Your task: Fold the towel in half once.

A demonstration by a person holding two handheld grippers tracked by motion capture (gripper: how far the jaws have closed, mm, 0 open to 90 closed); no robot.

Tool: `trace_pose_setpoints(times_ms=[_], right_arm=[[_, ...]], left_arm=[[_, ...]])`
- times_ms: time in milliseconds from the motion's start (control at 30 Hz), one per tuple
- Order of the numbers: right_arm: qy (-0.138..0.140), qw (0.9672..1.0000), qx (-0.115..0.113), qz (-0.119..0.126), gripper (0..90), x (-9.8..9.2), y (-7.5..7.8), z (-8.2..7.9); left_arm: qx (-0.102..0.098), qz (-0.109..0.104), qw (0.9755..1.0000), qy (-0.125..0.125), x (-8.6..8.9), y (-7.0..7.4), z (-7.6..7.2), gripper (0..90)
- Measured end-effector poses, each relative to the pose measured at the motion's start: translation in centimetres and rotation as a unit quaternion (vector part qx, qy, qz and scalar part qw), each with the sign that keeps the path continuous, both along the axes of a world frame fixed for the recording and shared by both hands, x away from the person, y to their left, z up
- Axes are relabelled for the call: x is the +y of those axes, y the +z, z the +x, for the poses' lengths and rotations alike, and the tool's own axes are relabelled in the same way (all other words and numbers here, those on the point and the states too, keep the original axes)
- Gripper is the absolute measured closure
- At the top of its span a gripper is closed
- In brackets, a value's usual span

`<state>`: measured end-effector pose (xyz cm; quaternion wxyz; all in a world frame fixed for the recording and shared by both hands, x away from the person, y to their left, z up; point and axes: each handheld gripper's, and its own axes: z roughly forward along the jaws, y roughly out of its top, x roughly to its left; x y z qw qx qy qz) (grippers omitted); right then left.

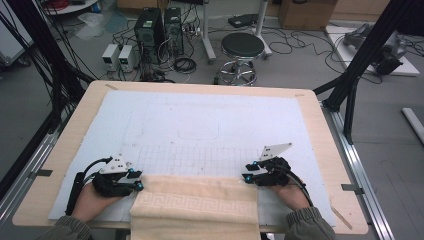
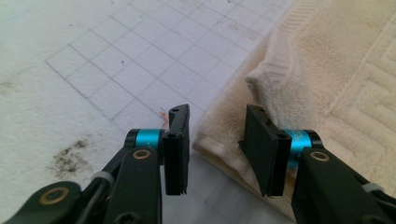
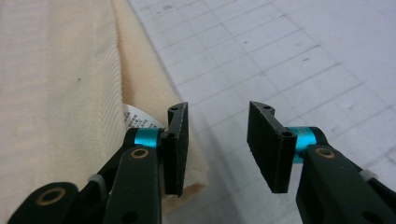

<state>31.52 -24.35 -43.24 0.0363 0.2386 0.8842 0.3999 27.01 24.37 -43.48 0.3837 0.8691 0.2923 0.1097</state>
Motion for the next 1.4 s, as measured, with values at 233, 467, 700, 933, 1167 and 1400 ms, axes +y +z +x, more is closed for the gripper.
trace_pose_setpoints(times_ms=[233, 467, 700, 933, 1167, 1400], right_arm=[[0.047, 0.9978, 0.045, 0.014, 54.4, 0.6, -0.7, -0.5], [0.090, 0.9937, 0.066, 0.013, 76.6, 1.2, -0.7, -0.9], [0.082, 0.9960, 0.025, -0.027, 86.3, 1.6, 0.6, -0.8], [0.025, 0.9990, -0.026, -0.028, 86.7, 1.6, 2.4, 1.3], [-0.041, 0.9975, -0.053, -0.025, 86.7, 2.1, 4.7, 7.4], [-0.099, 0.9914, -0.083, -0.021, 82.0, 2.5, 8.6, 13.4]], left_arm=[[0.008, -0.002, 1.0000, 0.000, -0.1, 0.0, 0.0, 63.2], [0.005, 0.001, 1.0000, -0.001, -0.4, 0.1, -0.1, 78.2], [-0.010, 0.002, 0.9997, 0.024, -0.5, 0.7, 0.7, 85.2], [-0.051, -0.010, 0.9958, 0.076, -1.0, 2.8, 3.7, 86.0], [-0.090, 0.001, 0.9862, 0.139, -1.8, 5.5, 10.4, 86.1], [-0.127, 0.008, 0.9755, 0.179, -2.7, 9.8, 16.1, 83.9]])
